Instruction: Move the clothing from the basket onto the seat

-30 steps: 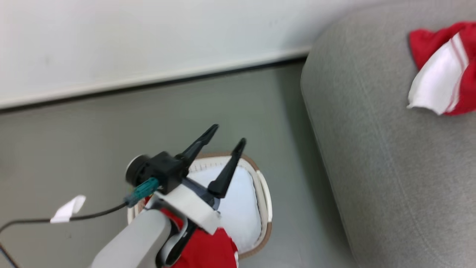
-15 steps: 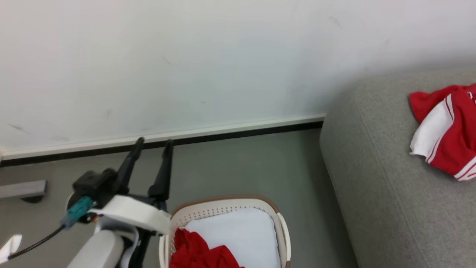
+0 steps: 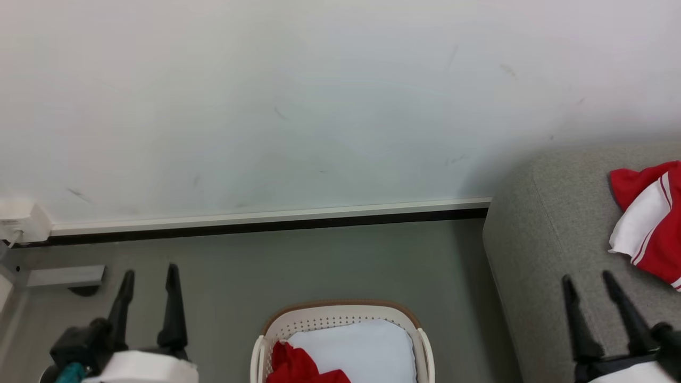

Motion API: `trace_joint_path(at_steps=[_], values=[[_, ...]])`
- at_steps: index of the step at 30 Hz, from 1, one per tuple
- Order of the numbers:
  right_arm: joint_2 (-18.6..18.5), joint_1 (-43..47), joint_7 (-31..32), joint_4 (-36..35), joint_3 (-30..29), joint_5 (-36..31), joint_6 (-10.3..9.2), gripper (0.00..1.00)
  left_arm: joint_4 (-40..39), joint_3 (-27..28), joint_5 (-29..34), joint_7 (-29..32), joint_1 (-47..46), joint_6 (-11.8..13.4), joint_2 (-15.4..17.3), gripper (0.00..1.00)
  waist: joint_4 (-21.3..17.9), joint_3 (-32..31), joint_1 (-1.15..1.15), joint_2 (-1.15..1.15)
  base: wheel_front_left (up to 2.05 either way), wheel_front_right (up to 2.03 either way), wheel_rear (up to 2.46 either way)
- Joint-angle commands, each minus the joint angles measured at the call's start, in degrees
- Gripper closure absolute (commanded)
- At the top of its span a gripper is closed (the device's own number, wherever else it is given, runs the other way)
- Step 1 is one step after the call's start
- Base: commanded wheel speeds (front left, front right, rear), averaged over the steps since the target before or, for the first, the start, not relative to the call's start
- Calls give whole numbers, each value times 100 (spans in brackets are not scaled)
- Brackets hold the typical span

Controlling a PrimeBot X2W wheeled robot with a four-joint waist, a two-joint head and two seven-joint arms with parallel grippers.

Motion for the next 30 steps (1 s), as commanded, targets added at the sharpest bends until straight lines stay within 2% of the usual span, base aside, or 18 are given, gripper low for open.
trace_joint_path(at_steps=[1,3,10,20,24,30], values=[[39,54,-207,184,103,11,-12,0,69,125,255,-2,199,-108,-62,0,8,-2,1,0,0,0,0],[75,53,-280,315,144,27,-12,0,114,193,386,-2,263,-172,-120,0,3,-7,1,0,0,0,0],[216,-213,-468,684,379,-51,-12,0,393,625,806,-2,429,-632,-563,0,-10,-33,1,0,0,0,0],[179,-350,-462,606,463,-95,-12,0,604,971,1194,-2,260,-1079,-862,0,-23,-31,1,0,0,0,0],[151,-410,-463,556,489,-60,-12,0,706,938,1230,-3,126,-1218,-941,0,-59,76,1,0,0,0,0],[121,-751,-462,329,379,-71,-12,0,969,654,1289,-3,-409,-1362,-986,0,-217,666,1,0,0,0,0]])
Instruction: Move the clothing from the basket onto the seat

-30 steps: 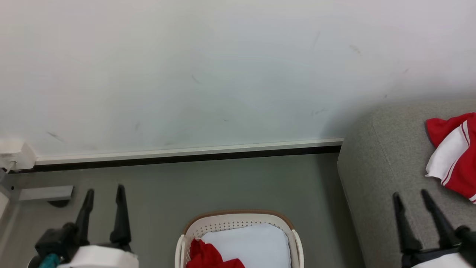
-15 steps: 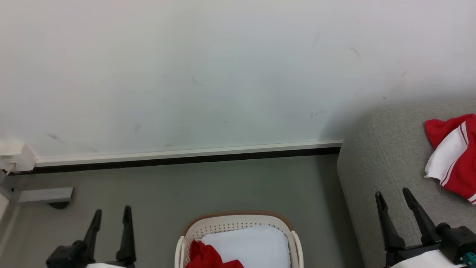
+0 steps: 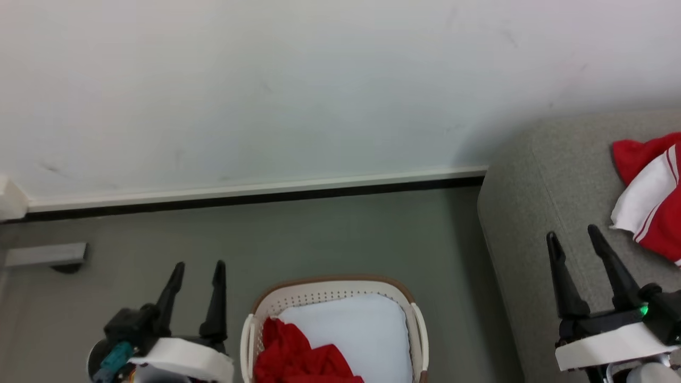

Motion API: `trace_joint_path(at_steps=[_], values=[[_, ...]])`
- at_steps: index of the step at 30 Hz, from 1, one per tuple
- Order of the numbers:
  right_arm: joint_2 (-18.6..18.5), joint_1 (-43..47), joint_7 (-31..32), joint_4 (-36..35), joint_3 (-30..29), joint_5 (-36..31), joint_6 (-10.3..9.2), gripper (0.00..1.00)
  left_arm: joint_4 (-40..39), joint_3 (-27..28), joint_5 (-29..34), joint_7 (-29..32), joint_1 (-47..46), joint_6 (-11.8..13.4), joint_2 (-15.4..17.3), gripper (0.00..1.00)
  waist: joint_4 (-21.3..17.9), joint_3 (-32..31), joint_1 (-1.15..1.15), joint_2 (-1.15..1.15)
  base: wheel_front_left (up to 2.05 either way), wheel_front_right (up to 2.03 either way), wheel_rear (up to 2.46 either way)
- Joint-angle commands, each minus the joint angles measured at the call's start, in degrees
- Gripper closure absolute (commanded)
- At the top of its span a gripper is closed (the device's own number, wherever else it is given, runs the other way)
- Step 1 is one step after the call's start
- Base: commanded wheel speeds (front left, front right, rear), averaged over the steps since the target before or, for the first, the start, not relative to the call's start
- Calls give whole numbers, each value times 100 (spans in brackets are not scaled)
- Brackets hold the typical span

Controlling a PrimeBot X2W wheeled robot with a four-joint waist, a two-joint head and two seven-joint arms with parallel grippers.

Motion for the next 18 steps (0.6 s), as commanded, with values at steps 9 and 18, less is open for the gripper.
trace_joint_path(at_steps=[9,18], values=[[181,-748,-8,-403,-338,-148,-12,0,1303,-835,168,480,-1318,-118,255,0,-473,1513,0,0,0,0,0],[509,-1198,-9,-689,-646,-282,-12,0,2729,-2018,-193,1779,-2398,-112,461,0,-819,2416,0,0,0,0,0]])
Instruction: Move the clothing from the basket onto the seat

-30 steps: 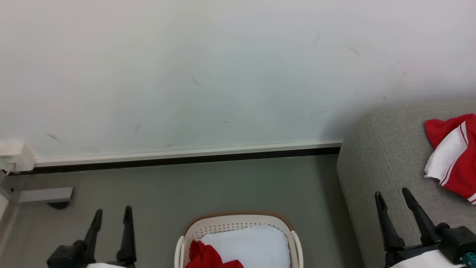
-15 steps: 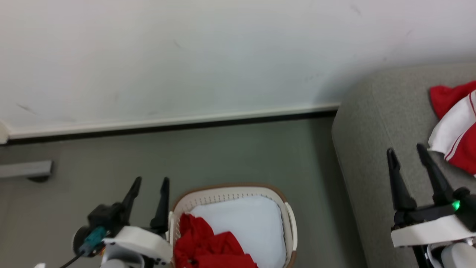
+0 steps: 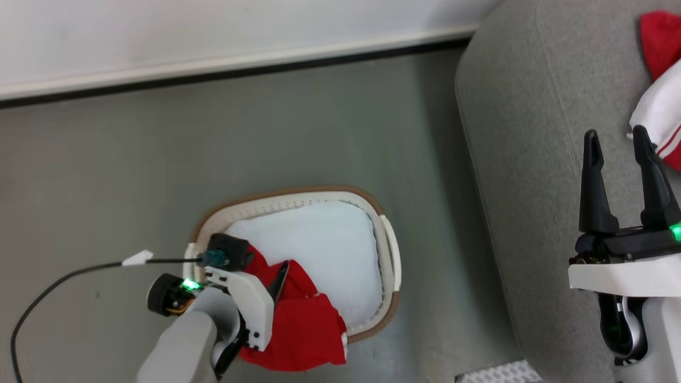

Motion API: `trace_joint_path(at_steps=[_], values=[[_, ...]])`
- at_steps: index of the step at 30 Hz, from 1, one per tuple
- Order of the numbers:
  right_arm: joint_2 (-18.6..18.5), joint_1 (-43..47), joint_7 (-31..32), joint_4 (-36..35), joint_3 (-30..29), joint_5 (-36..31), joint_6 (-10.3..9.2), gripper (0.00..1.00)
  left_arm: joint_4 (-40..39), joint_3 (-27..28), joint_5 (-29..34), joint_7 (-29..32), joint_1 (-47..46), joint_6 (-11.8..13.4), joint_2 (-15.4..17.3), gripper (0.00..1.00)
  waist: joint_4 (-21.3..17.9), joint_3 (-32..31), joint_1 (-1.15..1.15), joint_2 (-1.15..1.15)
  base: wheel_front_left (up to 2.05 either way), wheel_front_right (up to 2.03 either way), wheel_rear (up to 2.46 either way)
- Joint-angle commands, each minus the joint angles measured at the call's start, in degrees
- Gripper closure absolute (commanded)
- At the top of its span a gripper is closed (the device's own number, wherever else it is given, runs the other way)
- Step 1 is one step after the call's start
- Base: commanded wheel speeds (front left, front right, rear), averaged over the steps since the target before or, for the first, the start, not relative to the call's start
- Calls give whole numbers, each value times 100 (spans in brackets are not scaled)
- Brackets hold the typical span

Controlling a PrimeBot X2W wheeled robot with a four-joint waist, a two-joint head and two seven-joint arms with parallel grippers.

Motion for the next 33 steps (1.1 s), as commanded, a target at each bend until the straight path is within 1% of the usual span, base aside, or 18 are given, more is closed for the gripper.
trace_joint_path(at_steps=[1,4,9,12,15,19,22,25,29,30,31,32,33], values=[[37,-117,4,-47,-37,-62,-12,0,195,-159,-110,143,-154,14,112,0,-280,389,-2,0,0,0,0],[134,-214,4,-98,-15,-53,-12,0,638,-478,-222,365,-405,14,258,0,-455,627,-2,0,0,0,0],[231,-356,4,-130,64,16,-12,0,1343,-1051,-401,915,-757,14,453,0,-764,1004,-2,0,0,0,0],[277,-367,4,-140,89,59,-12,0,1581,-1446,-501,1162,-943,13,597,0,-925,1212,-2,0,0,0,0],[293,-408,4,-151,127,116,-12,0,1750,-1724,-557,1303,-1126,13,741,0,-1063,1426,-2,0,0,0,0],[294,-479,3,-166,222,369,-12,0,1993,-1960,-674,1540,-1383,13,919,0,-1224,1691,-2,0,0,0,0],[294,-516,4,-154,297,483,-12,0,2189,-2019,-693,1608,-1536,13,1013,0,-1328,1860,-2,0,0,0,0],[294,-586,4,-152,361,578,-12,0,2403,-2087,-666,1738,-1603,13,1032,0,-1397,1978,-2,0,0,0,0],[295,-598,4,-137,375,641,-12,0,2560,-2288,-677,1981,-1633,13,976,0,-1433,2038,-2,0,0,0,0],[295,-615,3,-134,371,651,-12,0,2556,-2304,-715,1953,-1667,13,976,3,-1434,2047,-2,0,0,0,0],[295,-630,4,-128,363,658,-12,0,2560,-2322,-741,1914,-1703,13,980,33,-1435,2056,-2,0,0,0,0],[295,-630,4,-128,363,658,-12,0,2560,-2322,-741,1914,-1703,13,980,33,-1435,2056,-2,0,0,0,0],[295,-649,4,-122,357,658,-12,0,2574,-2343,-747,1889,-1728,13,986,56,-1436,2063,-2,0,0,0,0]])
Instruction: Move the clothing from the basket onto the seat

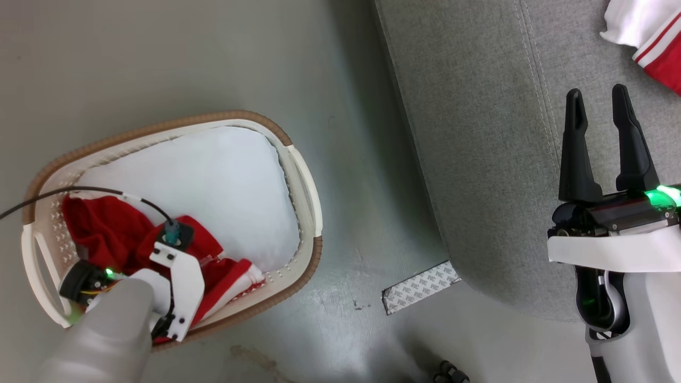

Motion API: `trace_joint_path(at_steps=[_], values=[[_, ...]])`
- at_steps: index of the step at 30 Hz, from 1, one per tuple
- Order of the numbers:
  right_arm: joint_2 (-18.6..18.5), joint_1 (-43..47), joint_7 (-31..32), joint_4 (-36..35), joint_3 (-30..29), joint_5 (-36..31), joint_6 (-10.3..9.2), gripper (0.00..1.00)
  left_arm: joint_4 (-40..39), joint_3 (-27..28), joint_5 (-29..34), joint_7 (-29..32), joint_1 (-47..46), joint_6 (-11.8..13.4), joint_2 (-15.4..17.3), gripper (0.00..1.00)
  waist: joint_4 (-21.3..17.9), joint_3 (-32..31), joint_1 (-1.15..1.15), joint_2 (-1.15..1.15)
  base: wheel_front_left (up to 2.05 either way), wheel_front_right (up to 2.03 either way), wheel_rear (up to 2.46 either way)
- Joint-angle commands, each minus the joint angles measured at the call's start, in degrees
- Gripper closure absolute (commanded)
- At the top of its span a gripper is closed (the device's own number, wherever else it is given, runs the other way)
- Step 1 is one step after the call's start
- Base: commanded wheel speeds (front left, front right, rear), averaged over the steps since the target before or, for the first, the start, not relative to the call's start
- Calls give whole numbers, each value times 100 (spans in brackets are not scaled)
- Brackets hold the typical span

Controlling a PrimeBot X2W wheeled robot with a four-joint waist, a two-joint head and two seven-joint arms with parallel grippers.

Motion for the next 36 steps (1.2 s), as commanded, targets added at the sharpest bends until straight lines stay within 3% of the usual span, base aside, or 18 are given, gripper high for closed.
trace_joint_path(at_steps=[1,2,8,13,25,36], values=[[17,-107,3,14,-6,48,-12,0,20,-21,-57,-34,-52,14,30,75,1,3,-1,0,0,0,0],[17,-121,2,12,-9,39,-12,0,28,-31,-74,-69,-72,13,22,100,3,9,-1,0,0,0,0],[16,-127,2,47,-46,-13,-12,0,14,-166,-165,-309,-169,14,-37,100,70,-42,-1,0,0,0,0],[11,-37,2,129,-137,-123,-12,0,-21,-272,-315,-541,5,14,-200,100,210,-446,-1,0,0,0,0],[-52,547,3,338,-549,-685,-13,0,-411,-673,-1076,-1430,634,13,-931,100,791,-2374,-1,0,0,0,0],[-455,1372,3,555,-652,-499,-13,0,-1150,-1090,-1694,-2652,913,13,-1191,100,1392,-3944,-1,0,0,0,0]])
